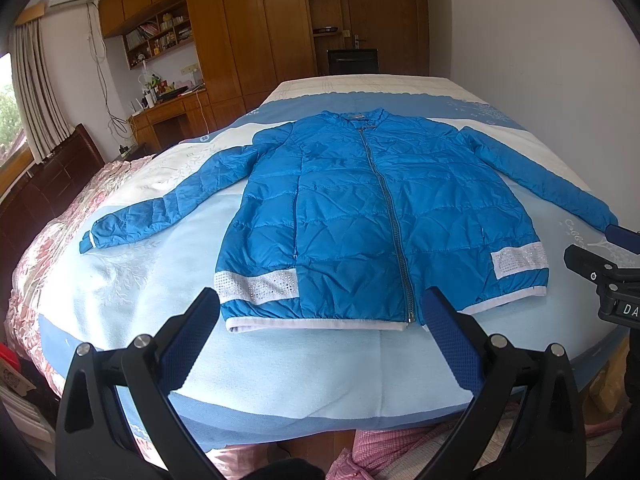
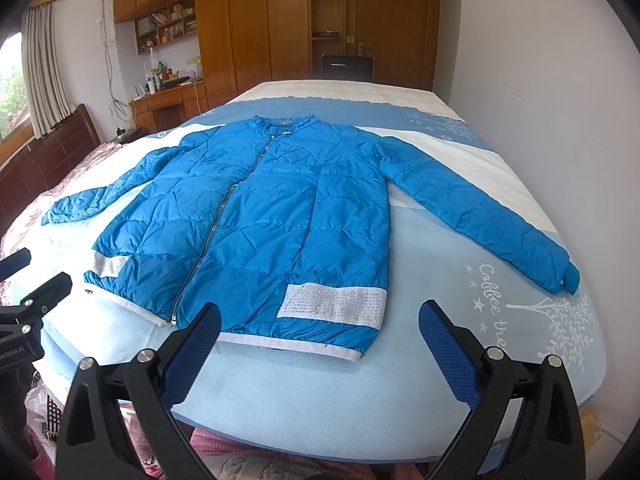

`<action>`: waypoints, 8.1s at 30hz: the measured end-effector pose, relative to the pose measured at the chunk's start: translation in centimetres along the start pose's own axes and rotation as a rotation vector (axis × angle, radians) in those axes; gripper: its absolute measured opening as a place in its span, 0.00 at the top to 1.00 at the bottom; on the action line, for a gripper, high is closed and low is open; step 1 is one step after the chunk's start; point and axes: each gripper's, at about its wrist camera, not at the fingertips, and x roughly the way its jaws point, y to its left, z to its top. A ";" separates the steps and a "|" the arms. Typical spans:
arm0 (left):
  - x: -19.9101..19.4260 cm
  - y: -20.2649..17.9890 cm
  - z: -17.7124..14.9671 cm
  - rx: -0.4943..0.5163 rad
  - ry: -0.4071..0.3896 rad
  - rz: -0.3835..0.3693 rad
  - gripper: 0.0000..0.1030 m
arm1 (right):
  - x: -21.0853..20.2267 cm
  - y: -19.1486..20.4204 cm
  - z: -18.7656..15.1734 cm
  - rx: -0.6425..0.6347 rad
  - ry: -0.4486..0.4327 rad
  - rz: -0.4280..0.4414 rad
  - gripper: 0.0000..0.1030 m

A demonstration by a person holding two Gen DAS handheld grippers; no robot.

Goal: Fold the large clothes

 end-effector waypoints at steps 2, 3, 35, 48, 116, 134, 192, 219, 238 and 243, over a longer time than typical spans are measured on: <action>0.0 0.0 0.0 0.001 0.000 0.001 0.03 | 0.0 0.0 0.1 0.000 0.000 0.000 0.04; 0.0 0.0 0.0 0.001 0.000 0.001 0.03 | 0.1 0.0 -0.1 0.000 0.000 0.000 0.04; 3.1 -0.7 2.0 0.035 0.034 -0.027 0.03 | 3.3 -3.2 1.4 0.058 0.003 0.025 0.04; 15.5 -8.3 13.3 0.105 0.210 -0.279 0.04 | 10.2 -23.1 2.9 0.499 0.108 -0.054 0.06; 33.5 1.0 22.8 -0.210 0.295 -0.395 0.40 | 32.3 -3.3 26.7 0.154 0.299 0.640 0.62; 39.7 -3.1 23.3 -0.257 0.441 -0.431 0.46 | 27.2 -21.1 23.0 0.410 0.144 0.167 0.60; 38.5 1.8 21.8 -0.167 0.277 -0.175 0.63 | 34.1 -5.8 20.7 0.146 0.300 0.308 0.62; 23.8 40.9 3.2 -1.002 0.177 0.401 0.39 | 30.0 -11.4 20.1 0.130 0.278 0.265 0.56; 24.4 40.8 4.8 -1.038 0.058 0.378 0.93 | 32.2 -11.5 19.3 0.131 0.304 0.231 0.52; 20.9 34.9 11.2 -0.862 -0.107 0.292 0.94 | 29.8 -12.0 20.1 0.141 0.267 0.229 0.52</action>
